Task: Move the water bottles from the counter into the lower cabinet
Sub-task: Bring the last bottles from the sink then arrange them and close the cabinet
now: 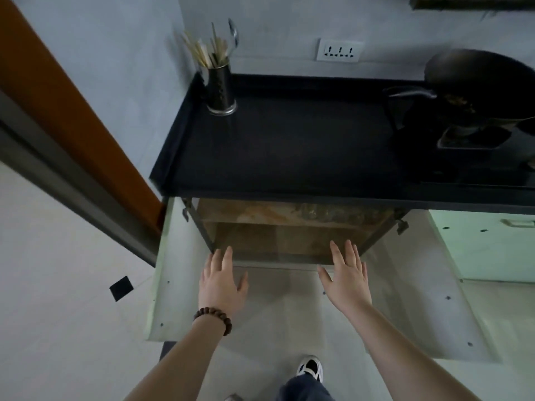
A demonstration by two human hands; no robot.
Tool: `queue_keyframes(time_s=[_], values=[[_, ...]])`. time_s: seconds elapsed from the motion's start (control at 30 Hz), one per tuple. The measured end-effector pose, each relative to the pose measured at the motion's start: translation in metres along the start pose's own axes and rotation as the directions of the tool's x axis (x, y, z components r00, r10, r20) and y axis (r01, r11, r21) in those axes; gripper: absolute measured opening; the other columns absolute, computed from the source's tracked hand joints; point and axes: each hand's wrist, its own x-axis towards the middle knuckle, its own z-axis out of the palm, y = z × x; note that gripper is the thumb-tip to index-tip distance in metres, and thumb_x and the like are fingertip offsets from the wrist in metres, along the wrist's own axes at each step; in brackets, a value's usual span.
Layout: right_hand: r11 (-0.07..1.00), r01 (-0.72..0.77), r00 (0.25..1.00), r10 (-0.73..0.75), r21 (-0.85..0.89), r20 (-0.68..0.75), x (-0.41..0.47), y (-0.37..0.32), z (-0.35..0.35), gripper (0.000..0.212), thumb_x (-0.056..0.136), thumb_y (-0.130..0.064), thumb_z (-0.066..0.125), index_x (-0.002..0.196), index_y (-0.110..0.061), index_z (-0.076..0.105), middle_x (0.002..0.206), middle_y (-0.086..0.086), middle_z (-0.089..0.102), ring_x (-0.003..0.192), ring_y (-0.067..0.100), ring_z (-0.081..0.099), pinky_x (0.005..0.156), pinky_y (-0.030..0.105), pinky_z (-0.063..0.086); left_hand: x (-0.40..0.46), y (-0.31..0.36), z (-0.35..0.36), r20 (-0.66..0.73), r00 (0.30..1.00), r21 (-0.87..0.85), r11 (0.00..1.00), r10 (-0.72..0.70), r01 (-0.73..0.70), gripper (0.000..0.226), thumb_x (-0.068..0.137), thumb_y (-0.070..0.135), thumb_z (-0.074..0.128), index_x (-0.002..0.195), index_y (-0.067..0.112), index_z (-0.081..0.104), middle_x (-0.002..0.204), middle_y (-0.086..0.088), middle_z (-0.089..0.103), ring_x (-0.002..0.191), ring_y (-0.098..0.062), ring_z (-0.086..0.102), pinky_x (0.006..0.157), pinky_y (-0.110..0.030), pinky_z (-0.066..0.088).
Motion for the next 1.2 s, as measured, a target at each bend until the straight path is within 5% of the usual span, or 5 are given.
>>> queue_keyframes(time_s=[0.2, 0.37, 0.53, 0.9, 1.2], values=[[1.000, -0.024, 1.000, 0.024, 0.013, 0.016, -0.042, -0.043, 0.025, 0.066, 0.094, -0.050, 0.040, 0.151, -0.028, 0.013, 0.160, 0.007, -0.005, 0.148, 0.022, -0.006, 0.120, 0.042, 0.007, -0.030, -0.084, -0.030, -0.107, 0.983, 0.079, 0.985, -0.146, 0.155, 0.083, 0.089, 0.052, 0.052, 0.154, 0.019, 0.012, 0.159, -0.014, 0.015, 0.146, -0.034, 0.014, 0.118, -0.048, 0.021], [0.999, -0.032, 0.999, 0.031, 0.020, 0.025, -0.061, -0.061, 0.042, 0.065, 0.094, -0.046, 0.044, 0.150, -0.025, 0.018, 0.160, 0.008, -0.002, 0.148, 0.025, -0.001, 0.119, 0.044, 0.013, -0.032, -0.137, -0.030, 0.051, 0.942, -0.065, 0.940, -0.331, 0.334, 0.102, 0.082, 0.040, 0.068, 0.153, 0.019, -0.001, 0.156, -0.013, 0.021, 0.135, -0.035, 0.036, 0.105, -0.046, 0.043], [0.999, -0.035, 0.998, 0.034, 0.028, 0.052, -0.077, -0.072, 0.057, 0.063, 0.095, -0.044, 0.045, 0.149, -0.025, 0.020, 0.160, 0.009, 0.001, 0.147, 0.026, -0.001, 0.119, 0.044, 0.013, -0.034, -0.151, -0.025, 0.097, 0.937, -0.132, 0.929, -0.335, 0.345, 0.066, 0.084, 0.010, 0.063, 0.141, 0.013, 0.029, 0.104, -0.006, 0.056, 0.089, -0.023, 0.056, 0.071, -0.034, 0.054], [0.994, -0.073, 0.997, 0.073, 0.079, -0.003, -0.095, -0.042, 0.044, 0.061, 0.095, -0.042, 0.044, 0.149, -0.025, 0.022, 0.160, 0.010, 0.005, 0.147, 0.025, 0.001, 0.118, 0.042, 0.015, -0.030, -0.086, 0.013, 0.158, 0.972, -0.097, 0.977, -0.172, 0.188, 0.080, 0.082, 0.041, 0.067, 0.142, 0.026, 0.016, 0.106, -0.005, 0.065, 0.082, -0.023, 0.065, 0.068, -0.037, 0.060], [0.961, -0.253, 0.957, 0.265, 0.111, -0.116, -0.087, 0.075, -0.011, 0.060, 0.094, -0.036, 0.049, 0.147, -0.020, 0.026, 0.159, 0.013, 0.010, 0.147, 0.028, 0.002, 0.118, 0.041, 0.013, 0.009, 0.006, 0.053, 0.160, 0.969, 0.052, 0.982, -0.188, 0.182, 0.104, 0.088, 0.059, 0.052, 0.148, -0.004, -0.004, 0.107, -0.018, 0.068, 0.092, -0.033, 0.068, 0.064, -0.036, 0.054]])
